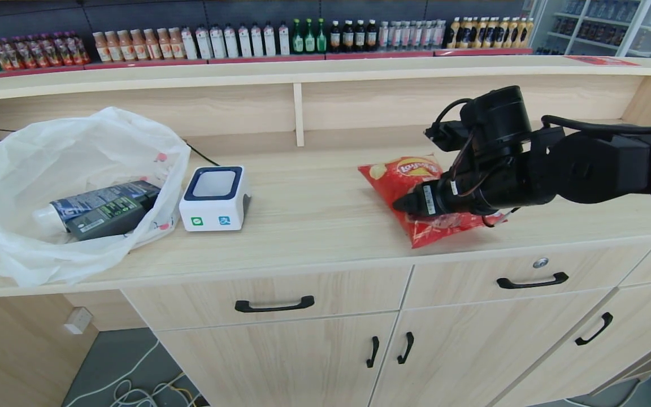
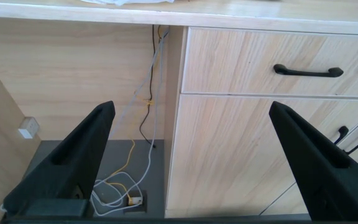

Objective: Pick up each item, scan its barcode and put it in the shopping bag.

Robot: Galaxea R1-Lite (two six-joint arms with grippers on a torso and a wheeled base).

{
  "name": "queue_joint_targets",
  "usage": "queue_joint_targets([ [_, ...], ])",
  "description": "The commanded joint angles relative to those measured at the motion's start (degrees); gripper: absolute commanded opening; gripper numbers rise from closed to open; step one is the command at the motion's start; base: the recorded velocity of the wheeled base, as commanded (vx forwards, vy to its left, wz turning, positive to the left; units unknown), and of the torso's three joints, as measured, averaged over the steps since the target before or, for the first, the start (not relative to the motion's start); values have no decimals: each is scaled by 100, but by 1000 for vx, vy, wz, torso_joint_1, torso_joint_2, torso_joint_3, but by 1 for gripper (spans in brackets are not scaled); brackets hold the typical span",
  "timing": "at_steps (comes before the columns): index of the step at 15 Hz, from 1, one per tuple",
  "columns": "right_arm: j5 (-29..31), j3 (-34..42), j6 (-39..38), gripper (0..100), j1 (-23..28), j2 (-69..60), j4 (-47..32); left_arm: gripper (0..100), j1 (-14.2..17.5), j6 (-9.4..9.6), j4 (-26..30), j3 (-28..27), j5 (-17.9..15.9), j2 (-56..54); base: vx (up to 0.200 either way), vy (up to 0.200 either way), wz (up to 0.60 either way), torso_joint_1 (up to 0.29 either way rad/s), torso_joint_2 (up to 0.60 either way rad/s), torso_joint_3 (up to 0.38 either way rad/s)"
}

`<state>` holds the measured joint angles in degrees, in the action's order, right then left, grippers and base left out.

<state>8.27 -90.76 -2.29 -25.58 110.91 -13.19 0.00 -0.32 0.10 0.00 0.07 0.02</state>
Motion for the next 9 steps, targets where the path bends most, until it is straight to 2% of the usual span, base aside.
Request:
queue_joint_targets([
  [1,0,23,1,100,0,36,1,100,0,-3,-1,0,1,-2,0,0,0,0,0,0],
  [3,8,6,1,100,0,36,36,100,0,-3,-1,0,1,-2,0,0,0,0,0,0],
  [4,8,6,1,0,0,36,62,100,0,-3,-1,0,1,-2,0,0,0,0,0,0],
  [9,44,32,-8,0,9,36,168,100,0,-3,-1,0,1,-2,0,0,0,0,0,0],
])
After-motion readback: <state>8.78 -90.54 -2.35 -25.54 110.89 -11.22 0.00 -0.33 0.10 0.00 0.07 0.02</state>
